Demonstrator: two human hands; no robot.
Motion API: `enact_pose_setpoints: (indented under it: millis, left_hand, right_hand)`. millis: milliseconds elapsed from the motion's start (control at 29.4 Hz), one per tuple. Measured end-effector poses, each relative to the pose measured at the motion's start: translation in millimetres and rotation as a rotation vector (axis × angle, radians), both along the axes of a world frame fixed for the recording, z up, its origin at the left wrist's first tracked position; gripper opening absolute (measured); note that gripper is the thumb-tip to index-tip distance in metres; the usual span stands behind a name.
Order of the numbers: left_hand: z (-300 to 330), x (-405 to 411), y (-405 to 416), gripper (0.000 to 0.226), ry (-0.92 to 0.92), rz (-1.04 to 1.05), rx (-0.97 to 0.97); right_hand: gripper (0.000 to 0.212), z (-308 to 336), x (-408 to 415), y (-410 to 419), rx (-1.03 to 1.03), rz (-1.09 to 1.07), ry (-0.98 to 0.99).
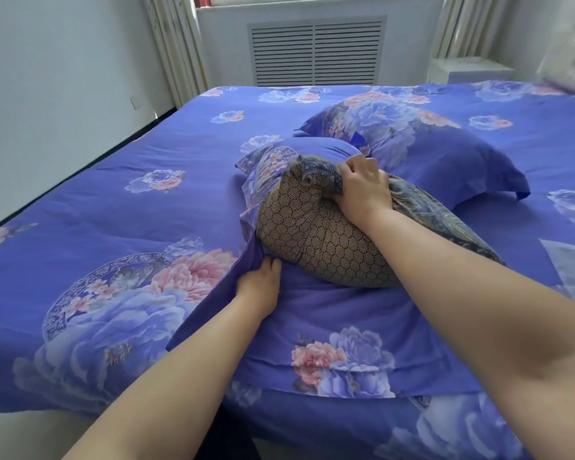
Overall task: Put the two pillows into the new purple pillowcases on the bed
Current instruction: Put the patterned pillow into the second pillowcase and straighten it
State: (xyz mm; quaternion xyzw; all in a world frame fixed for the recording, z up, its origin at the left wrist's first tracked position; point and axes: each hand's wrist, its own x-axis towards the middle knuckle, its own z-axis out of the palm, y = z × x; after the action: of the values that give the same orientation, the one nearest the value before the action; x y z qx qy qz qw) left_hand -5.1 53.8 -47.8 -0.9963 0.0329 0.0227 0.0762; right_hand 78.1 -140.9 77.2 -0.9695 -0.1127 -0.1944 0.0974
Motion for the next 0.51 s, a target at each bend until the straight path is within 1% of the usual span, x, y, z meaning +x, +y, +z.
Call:
enact_pose_setpoints:
  millis: [102,170,238,374,442,510]
  left_hand:
    - [3,-13,-13,0.041,-0.069,-0.029,-0.016]
    - [3,-33,-26,0.037,-0.074,-0.082,-0.064]
    - [10,-53,-45,0.035,-0.056,-0.111,-0.174]
    - [46,-63,-81,0.035,-0.049,-0.098,-0.444]
    - [59,-59,-88,0.034,-0.072,-0.061,-0.515]
    - [59,-60,-85,0.033,-0.100,-0.045,-0.525]
  right_hand:
    - [0.089,-3,0,0,0.039,-0.034,0.003]
    - [0.100,-3,1,3,-0.020,-0.064,0.071]
    - [0.099,-7,1,11,-0.104,-0.066,0.126]
    - [0.080,-15,-6,31,-0.192,-0.058,0.107]
    - [0.081,-15,-9,38,-0.203,-0.020,0.077]
    - [0.082,-17,-14,45,-0.229,0.056,0.056]
